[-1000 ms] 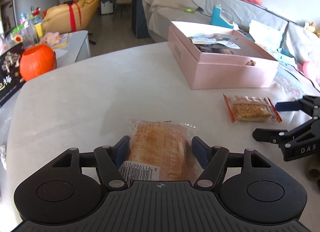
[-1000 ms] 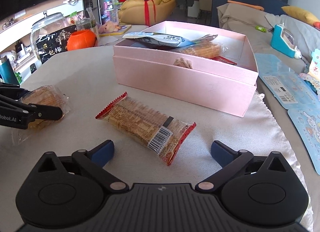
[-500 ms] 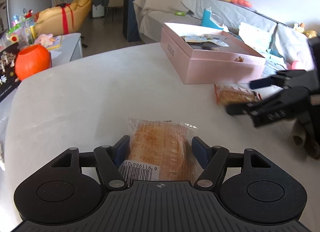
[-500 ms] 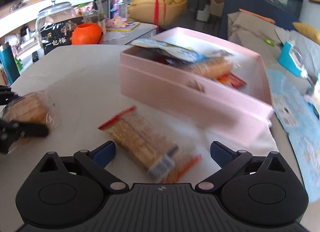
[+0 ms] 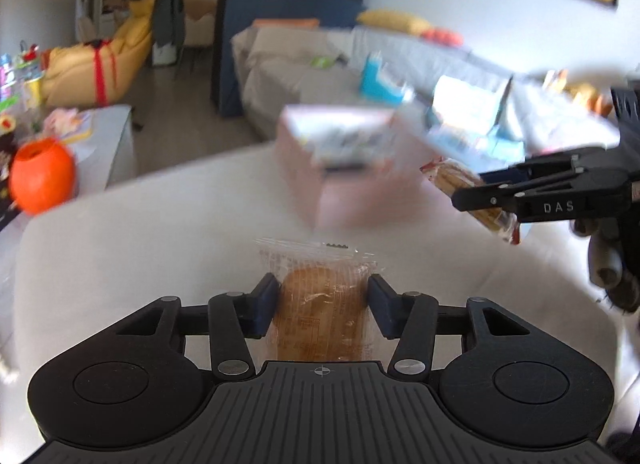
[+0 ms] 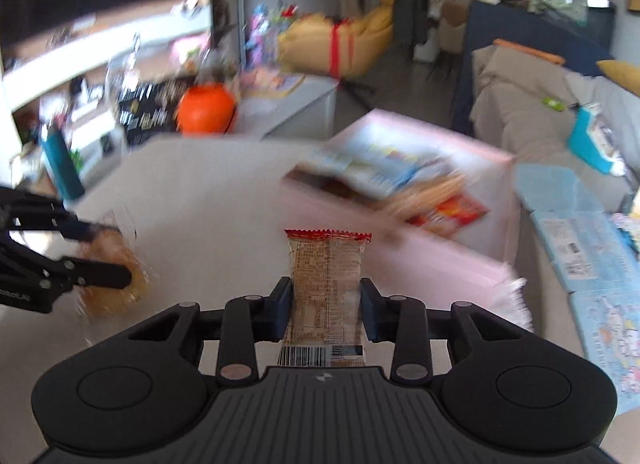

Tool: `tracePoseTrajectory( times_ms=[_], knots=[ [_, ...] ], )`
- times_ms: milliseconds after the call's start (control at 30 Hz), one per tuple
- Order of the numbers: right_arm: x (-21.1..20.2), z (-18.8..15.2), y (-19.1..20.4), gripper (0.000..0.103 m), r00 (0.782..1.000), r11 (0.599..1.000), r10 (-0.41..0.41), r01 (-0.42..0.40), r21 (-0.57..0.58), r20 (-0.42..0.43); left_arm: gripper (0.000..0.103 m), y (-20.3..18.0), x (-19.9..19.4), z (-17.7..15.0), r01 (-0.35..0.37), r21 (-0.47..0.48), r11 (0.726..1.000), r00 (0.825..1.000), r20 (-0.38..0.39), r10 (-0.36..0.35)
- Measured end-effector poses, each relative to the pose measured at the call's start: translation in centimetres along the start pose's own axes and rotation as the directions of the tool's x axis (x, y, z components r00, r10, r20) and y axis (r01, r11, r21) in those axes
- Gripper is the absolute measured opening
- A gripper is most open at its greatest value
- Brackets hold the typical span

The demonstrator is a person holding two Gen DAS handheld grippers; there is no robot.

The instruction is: Organize snacks

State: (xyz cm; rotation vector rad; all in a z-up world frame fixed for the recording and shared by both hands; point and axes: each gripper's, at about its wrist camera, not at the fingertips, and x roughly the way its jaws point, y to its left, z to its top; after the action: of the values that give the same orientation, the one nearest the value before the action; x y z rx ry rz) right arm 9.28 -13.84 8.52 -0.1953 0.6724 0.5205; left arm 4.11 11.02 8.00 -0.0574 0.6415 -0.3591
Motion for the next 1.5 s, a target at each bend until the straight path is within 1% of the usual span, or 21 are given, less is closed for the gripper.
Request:
tracePoseTrajectory(
  times_ms=[100,200,267,367,400,433,467,500,567,633,733,833,900,967,1033,1167,1267,1333,1400,1467,1500],
  knots=[
    [-3.0,2.3,-2.0,0.035,0.995,0.999,-0.022,0.018,0.033,0.098,0.054,-0.6,-0.2,4.3,0.072,-0.015,0.997,0.993,0.099,-0.071],
    [-5.0,6.0,-4.2,0.035,0.982,0.995,-0.057,0.041,0.091,0.178,0.054,-1.5,0.5,9.1,0.118,0.002,0.993,0.977,0.181,-0.116],
    [-5.4,8.6,-5.4,0.035,0.975,0.992,-0.071,0.047,0.12,0.21,0.054,-1.6,1.8,12.2,0.168,-0.034,0.985,0.963,0.22,-0.156],
    [-4.3,12.3,-7.4,0.036,0.978,0.982,-0.08,0.044,0.182,0.194,0.057,-0.8,6.0,15.4,0.283,-0.126,0.951,0.942,0.222,-0.251],
    [-3.6,13.2,-8.0,0.039,0.979,0.98,-0.084,0.047,0.195,0.185,0.058,-0.4,8.6,15.9,0.287,-0.153,0.946,0.948,0.185,-0.258],
    [-2.8,13.8,-8.5,0.056,0.981,0.979,-0.084,0.049,0.198,0.175,0.058,-0.2,10.9,16.0,0.256,-0.178,0.95,0.963,0.132,-0.235],
    [-1.8,14.3,-9.0,0.069,0.984,0.98,-0.083,0.052,0.194,0.158,0.054,-0.2,13.1,15.7,0.191,-0.188,0.964,0.981,0.079,-0.179],
    [-0.8,14.3,-9.6,0.069,0.984,0.974,-0.111,0.08,0.21,0.14,0.054,-0.3,14.1,15.2,0.151,-0.185,0.971,0.988,0.064,-0.142],
    [0.5,13.5,-10.9,0.069,0.986,0.961,-0.134,0.105,0.257,0.095,0.054,0.0,14.6,13.7,0.176,-0.215,0.961,0.983,0.085,-0.161],
    [0.7,11.7,-12.3,0.069,0.994,0.947,-0.086,0.061,0.316,0.065,0.054,0.6,13.4,11.9,0.225,-0.265,0.938,0.973,0.118,-0.2],
    [-0.1,8.2,-12.8,0.069,0.996,0.937,-0.068,0.042,0.347,0.062,0.054,0.6,10.4,9.3,0.186,-0.226,0.956,0.976,0.152,-0.154],
    [-0.7,4.2,-11.6,0.071,0.995,0.939,-0.078,0.054,0.339,0.056,0.054,-0.4,7.9,6.1,0.142,-0.172,0.975,0.985,0.121,-0.122],
    [-0.6,1.6,-10.3,0.071,0.997,0.939,-0.064,0.049,0.34,0.032,0.054,-1.1,6.1,3.3,0.083,-0.148,0.985,0.994,0.076,-0.073],
    [-0.4,-0.7,-8.0,0.072,0.999,0.941,-0.047,0.04,0.336,0.012,0.054,-1.9,5.2,0.7,-0.028,-0.139,0.99,0.999,0.021,0.031],
    [-0.2,-2.7,-5.7,0.072,0.999,0.946,-0.041,0.045,0.32,-0.017,0.054,-3.0,4.9,-1.9,-0.135,-0.143,0.98,0.99,-0.044,0.13],
    [0.9,-6.0,-2.2,0.072,0.996,0.949,-0.044,0.064,0.308,-0.074,0.054,-4.7,5.1,-5.7,-0.182,-0.143,0.973,0.981,-0.092,0.17],
    [1.4,-7.5,-0.9,0.073,0.994,0.946,-0.054,0.082,0.314,-0.097,0.056,-7.1,6.0,-6.4,-0.263,-0.076,0.962,0.964,-0.068,0.258],
    [1.3,-8.1,0.0,0.074,0.99,0.956,-0.105,0.125,0.265,-0.089,0.056,-8.3,6.7,-6.4,-0.302,-0.055,0.952,0.953,-0.057,0.299],
    [1.3,-8.7,0.4,0.082,0.982,0.959,-0.158,0.177,0.221,-0.101,0.057,-9.1,7.3,-6.5,-0.329,-0.063,0.942,0.944,-0.037,0.328],
    [1.4,-9.3,0.1,0.097,0.971,0.952,-0.214,0.233,0.201,-0.109,0.057,-9.3,7.1,-7.2,-0.35,-0.052,0.935,0.937,-0.018,0.349],
    [1.4,-9.6,-0.4,0.101,0.966,0.946,-0.233,0.252,0.205,-0.109,0.057,-9.5,7.1,-7.3,-0.355,-0.049,0.934,0.935,-0.01,0.355]
  ],
)
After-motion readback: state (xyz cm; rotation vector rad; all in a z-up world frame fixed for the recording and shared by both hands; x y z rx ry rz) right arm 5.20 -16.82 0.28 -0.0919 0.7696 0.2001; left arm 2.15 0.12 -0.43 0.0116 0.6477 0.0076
